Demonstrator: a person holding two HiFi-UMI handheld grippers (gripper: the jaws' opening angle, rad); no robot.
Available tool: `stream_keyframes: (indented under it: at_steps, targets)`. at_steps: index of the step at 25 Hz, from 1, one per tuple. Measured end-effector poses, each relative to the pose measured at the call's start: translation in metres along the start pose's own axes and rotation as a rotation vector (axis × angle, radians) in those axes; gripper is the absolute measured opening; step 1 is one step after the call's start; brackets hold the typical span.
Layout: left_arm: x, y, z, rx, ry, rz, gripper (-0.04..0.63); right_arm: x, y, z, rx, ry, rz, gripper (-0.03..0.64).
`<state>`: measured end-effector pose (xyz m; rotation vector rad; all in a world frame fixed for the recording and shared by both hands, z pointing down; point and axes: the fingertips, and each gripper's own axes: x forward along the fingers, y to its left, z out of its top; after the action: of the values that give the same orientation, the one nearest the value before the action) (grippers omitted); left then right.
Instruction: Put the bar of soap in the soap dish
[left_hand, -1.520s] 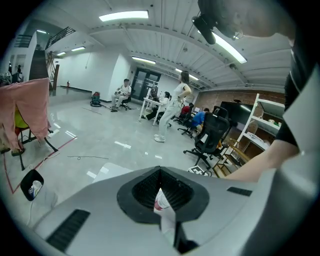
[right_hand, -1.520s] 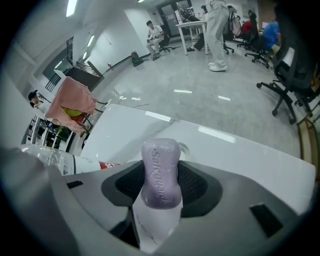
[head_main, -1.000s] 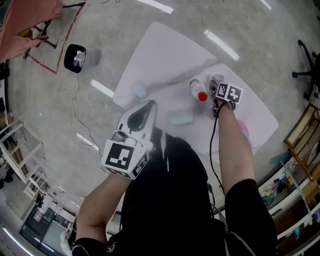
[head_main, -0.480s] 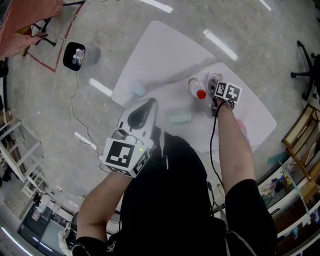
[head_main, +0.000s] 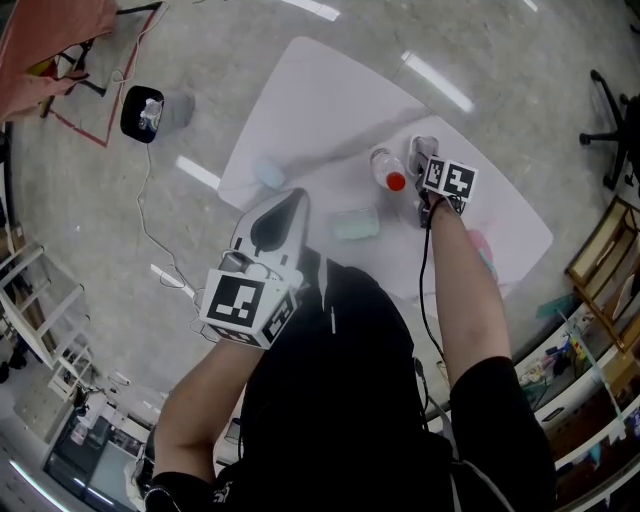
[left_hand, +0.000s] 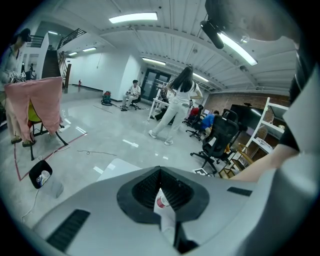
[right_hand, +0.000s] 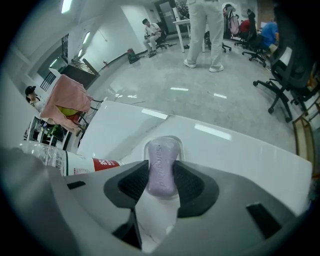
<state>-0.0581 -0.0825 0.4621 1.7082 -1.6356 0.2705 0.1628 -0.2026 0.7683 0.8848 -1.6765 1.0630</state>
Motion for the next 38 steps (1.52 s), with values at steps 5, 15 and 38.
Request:
stream_keyframes:
  at_steps: [5,15,38]
  targets:
    - [-0.004,-0.005,0.002,-0.003,0.001,-0.001,0.009,-0.008,-0.005,-0.003,0.027,-0.026,-0.009,0.146]
    - [-0.012,-0.001,0.007,0.006,-0.021,0.026,0.008,-0.007,0.005,0.01,-0.059,-0.071,-0.052,0.017]
    - [-0.124,-0.007,0.052,-0.028,-0.173,-0.004,0.008,-0.173,0.048,-0.016,0.067,-0.412,0.108,0.015]
